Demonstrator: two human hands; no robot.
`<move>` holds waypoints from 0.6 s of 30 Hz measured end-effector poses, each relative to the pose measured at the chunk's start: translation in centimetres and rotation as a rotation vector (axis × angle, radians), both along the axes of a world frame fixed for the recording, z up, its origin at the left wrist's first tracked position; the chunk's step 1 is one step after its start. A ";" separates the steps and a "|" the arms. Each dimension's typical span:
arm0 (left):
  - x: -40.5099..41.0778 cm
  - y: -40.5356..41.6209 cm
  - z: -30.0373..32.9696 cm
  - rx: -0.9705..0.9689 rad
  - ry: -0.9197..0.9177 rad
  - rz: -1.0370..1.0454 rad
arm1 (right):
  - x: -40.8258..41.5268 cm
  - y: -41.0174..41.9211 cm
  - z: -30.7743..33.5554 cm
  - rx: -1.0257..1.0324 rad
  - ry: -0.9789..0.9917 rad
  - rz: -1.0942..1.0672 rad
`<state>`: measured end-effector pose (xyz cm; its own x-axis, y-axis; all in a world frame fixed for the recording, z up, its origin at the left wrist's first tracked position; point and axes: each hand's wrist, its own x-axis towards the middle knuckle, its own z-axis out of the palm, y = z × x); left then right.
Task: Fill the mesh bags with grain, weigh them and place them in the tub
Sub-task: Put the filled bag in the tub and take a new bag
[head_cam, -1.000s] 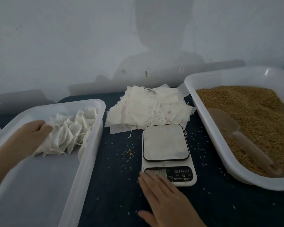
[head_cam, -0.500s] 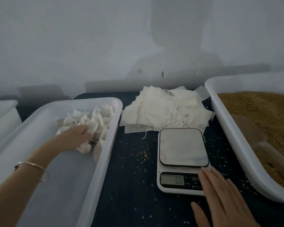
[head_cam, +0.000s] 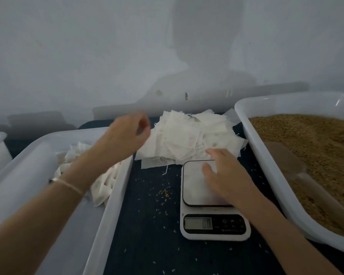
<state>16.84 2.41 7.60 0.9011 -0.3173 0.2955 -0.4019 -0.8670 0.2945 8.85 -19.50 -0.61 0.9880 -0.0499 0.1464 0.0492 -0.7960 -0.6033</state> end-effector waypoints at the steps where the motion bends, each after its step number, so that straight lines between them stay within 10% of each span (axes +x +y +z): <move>1: 0.8 -2.0 -0.1 0.034 0.024 -0.046 | 1.9 0.1 0.1 0.013 0.065 -0.011; 6: 4.2 -9.5 -5.7 0.403 0.259 -0.078 | 6.4 0.7 -1.2 0.009 0.149 -0.080; 12: 5.7 -10.6 -9.6 0.502 0.104 0.038 | 7.1 0.6 -2.3 -0.009 0.114 -0.085; 18: 6.3 -10.2 -8.8 0.215 0.080 0.094 | 6.9 -0.1 -2.5 0.042 0.085 -0.104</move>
<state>23.15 -7.81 -1.19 0.9474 -0.2789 0.1569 -0.2993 -0.9458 0.1263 15.78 -19.63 -3.15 0.9859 -0.1569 0.0579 -0.0850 -0.7682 -0.6346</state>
